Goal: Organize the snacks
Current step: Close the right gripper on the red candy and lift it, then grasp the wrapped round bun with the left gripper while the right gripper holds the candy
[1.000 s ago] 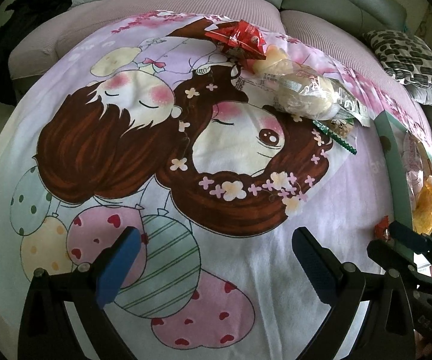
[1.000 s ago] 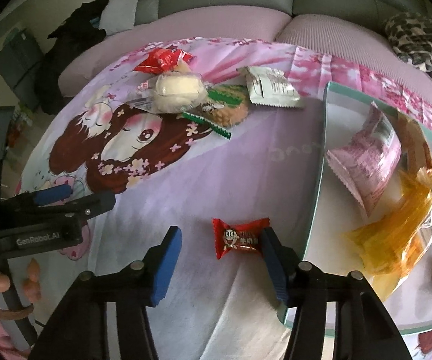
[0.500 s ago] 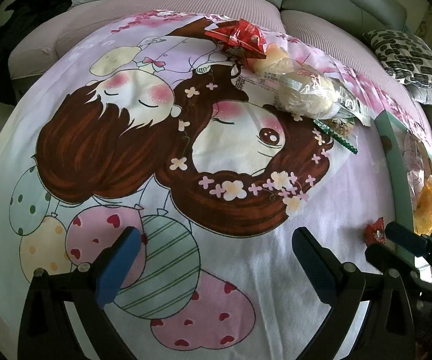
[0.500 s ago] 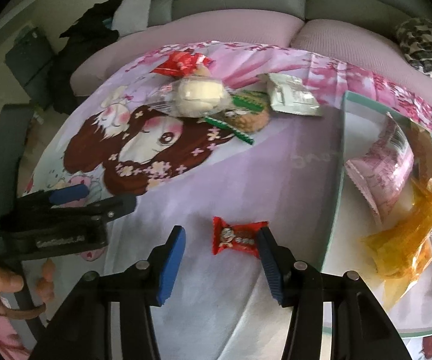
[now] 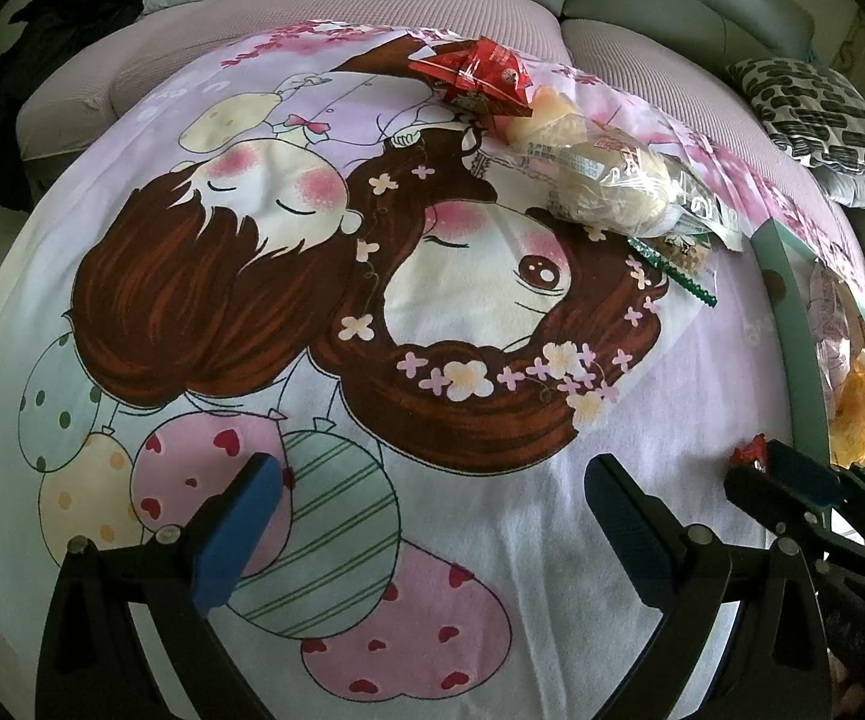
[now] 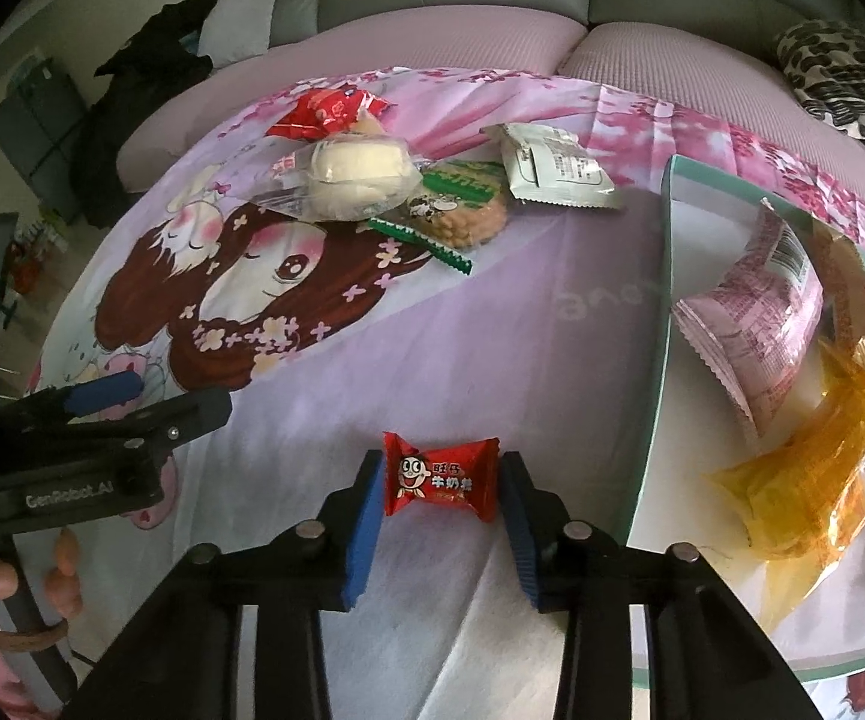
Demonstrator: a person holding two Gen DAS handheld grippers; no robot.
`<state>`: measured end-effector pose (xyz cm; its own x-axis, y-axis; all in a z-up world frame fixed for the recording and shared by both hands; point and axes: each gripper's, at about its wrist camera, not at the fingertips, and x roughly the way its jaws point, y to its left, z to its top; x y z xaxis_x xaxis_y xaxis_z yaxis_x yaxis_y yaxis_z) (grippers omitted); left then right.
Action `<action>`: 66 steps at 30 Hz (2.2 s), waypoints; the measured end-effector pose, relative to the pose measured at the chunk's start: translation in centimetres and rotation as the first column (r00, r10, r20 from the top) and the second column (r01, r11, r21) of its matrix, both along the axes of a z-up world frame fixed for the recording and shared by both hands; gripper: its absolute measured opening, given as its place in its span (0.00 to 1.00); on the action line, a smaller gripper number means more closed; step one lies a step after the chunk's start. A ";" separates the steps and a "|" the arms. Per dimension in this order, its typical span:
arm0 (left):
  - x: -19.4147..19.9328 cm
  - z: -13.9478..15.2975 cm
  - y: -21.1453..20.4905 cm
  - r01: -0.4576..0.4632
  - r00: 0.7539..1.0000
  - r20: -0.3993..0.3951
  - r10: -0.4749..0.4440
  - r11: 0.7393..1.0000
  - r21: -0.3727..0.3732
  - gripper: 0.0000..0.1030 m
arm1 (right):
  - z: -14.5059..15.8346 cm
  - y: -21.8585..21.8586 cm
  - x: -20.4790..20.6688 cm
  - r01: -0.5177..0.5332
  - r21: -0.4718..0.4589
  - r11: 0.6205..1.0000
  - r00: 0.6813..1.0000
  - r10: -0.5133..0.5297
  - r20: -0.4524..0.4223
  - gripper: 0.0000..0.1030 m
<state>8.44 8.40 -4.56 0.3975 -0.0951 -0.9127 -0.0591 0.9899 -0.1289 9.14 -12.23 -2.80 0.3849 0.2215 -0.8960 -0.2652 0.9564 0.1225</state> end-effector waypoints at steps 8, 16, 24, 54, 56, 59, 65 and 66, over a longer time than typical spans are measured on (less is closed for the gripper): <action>0.0 0.0 0.0 0.005 1.000 0.003 -0.005 1.000 -0.002 0.98 | -0.1 0.1 0.0 -0.001 -0.014 1.000 1.000 0.001 0.006 0.30; 0.0 0.2 -0.5 0.027 1.000 0.017 -0.027 0.999 -0.020 0.98 | 0.0 0.2 -0.1 -0.005 -0.017 1.000 1.000 0.005 0.011 0.26; 0.0 0.4 -0.7 0.025 1.000 0.016 -0.024 0.999 -0.029 0.98 | 0.6 -0.2 -0.3 0.007 -0.009 1.000 1.000 -0.006 0.026 0.25; 8.5 7.8 -5.9 0.091 0.985 0.147 -0.090 0.996 0.001 0.98 | 5.6 -5.3 1.1 0.092 0.067 0.993 0.985 -0.101 0.143 0.26; 9.2 7.5 -6.7 0.100 0.986 0.135 -0.101 0.995 0.015 0.98 | 5.8 -6.0 1.3 0.108 0.072 0.992 0.982 -0.118 0.148 0.26; 10.2 6.9 -7.8 0.110 0.987 0.114 -0.113 0.993 0.035 0.97 | 5.9 -7.2 1.3 0.130 0.079 0.988 0.978 -0.141 0.152 0.26; 12.3 5.0 -9.1 0.103 0.992 0.063 -0.108 0.992 0.074 0.97 | 5.7 -8.8 1.4 0.160 0.096 0.982 0.974 -0.173 0.148 0.26; 12.5 4.7 -9.1 0.100 0.993 0.056 -0.104 0.992 0.076 0.97 | 5.7 -9.0 1.4 0.164 0.099 0.981 0.973 -0.178 0.149 0.26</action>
<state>20.99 -0.74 0.12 0.4427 -0.0722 -0.8938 0.0485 0.9972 -0.0566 10.51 -21.21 2.93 0.5572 0.2135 -0.8024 -0.1210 0.9769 0.1760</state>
